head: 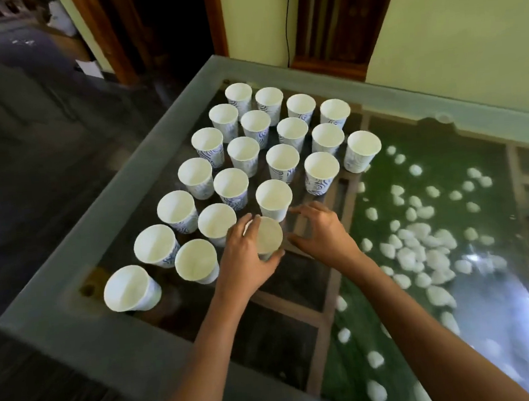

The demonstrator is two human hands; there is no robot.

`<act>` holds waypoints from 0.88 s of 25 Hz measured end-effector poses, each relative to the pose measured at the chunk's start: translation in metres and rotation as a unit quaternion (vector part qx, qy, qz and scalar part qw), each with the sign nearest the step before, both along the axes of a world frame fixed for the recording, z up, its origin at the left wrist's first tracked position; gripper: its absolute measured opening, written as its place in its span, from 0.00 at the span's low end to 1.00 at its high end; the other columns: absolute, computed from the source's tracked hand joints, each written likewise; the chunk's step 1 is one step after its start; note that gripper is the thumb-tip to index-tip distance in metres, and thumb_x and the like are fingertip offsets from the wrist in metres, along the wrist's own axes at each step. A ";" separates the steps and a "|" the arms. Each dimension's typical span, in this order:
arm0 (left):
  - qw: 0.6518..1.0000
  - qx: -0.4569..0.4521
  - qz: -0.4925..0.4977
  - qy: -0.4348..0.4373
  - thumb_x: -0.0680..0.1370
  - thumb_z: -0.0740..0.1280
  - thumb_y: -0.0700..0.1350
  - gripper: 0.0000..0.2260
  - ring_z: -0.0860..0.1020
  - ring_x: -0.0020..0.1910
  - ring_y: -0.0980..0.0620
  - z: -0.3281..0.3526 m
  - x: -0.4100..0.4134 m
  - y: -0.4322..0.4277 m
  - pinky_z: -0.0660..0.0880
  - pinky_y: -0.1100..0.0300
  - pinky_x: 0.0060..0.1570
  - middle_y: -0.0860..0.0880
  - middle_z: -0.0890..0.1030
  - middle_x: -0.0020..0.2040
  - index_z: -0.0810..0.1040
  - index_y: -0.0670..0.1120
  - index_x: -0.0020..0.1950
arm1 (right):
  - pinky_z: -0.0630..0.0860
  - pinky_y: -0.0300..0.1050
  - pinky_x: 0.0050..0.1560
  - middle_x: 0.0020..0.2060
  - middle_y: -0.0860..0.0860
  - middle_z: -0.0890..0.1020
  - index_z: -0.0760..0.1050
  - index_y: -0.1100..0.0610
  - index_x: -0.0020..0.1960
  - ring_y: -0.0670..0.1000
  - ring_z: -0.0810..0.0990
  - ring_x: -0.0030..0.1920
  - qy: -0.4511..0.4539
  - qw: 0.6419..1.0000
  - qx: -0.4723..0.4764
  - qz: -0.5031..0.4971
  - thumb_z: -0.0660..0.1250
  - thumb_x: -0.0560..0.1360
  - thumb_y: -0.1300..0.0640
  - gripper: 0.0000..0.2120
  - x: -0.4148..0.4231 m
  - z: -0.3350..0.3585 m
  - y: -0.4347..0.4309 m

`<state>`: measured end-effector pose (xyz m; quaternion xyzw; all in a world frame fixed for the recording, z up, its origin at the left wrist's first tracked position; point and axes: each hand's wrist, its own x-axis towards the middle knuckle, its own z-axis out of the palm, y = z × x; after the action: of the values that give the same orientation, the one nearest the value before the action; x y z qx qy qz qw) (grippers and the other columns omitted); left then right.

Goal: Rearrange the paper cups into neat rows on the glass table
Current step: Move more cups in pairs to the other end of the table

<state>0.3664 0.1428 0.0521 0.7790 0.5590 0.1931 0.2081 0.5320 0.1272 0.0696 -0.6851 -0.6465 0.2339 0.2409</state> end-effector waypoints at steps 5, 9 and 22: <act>1.000 -0.023 -0.008 -0.009 0.68 0.72 0.55 0.31 0.67 0.65 0.50 -0.014 0.005 0.020 0.66 0.59 0.62 0.47 0.70 0.67 0.68 0.46 0.68 | 0.72 0.47 0.59 0.60 0.58 0.74 0.72 0.60 0.64 0.57 0.77 0.55 -0.008 1.000 0.016 -0.012 0.74 0.67 0.57 0.27 0.003 -0.008 0.047; 1.000 -0.013 -0.003 -0.025 0.68 0.73 0.56 0.30 0.69 0.64 0.51 -0.018 0.002 0.021 0.62 0.65 0.57 0.49 0.72 0.65 0.71 0.47 0.66 | 0.71 0.49 0.59 0.62 0.57 0.73 0.71 0.58 0.64 0.56 0.74 0.58 -0.011 1.000 0.012 -0.004 0.77 0.64 0.52 0.32 0.001 -0.017 0.069; 1.000 -0.015 0.000 -0.012 0.66 0.74 0.56 0.31 0.70 0.64 0.50 -0.011 0.016 0.006 0.68 0.58 0.60 0.48 0.72 0.65 0.72 0.45 0.65 | 0.68 0.41 0.53 0.59 0.57 0.74 0.73 0.59 0.62 0.56 0.74 0.57 0.022 0.998 0.022 -0.055 0.77 0.63 0.52 0.30 0.019 -0.015 0.041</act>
<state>0.3821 0.1484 0.0416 0.7732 0.5596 0.1944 0.2261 0.5515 0.1687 0.0542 -0.7085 -0.6077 0.2208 0.2827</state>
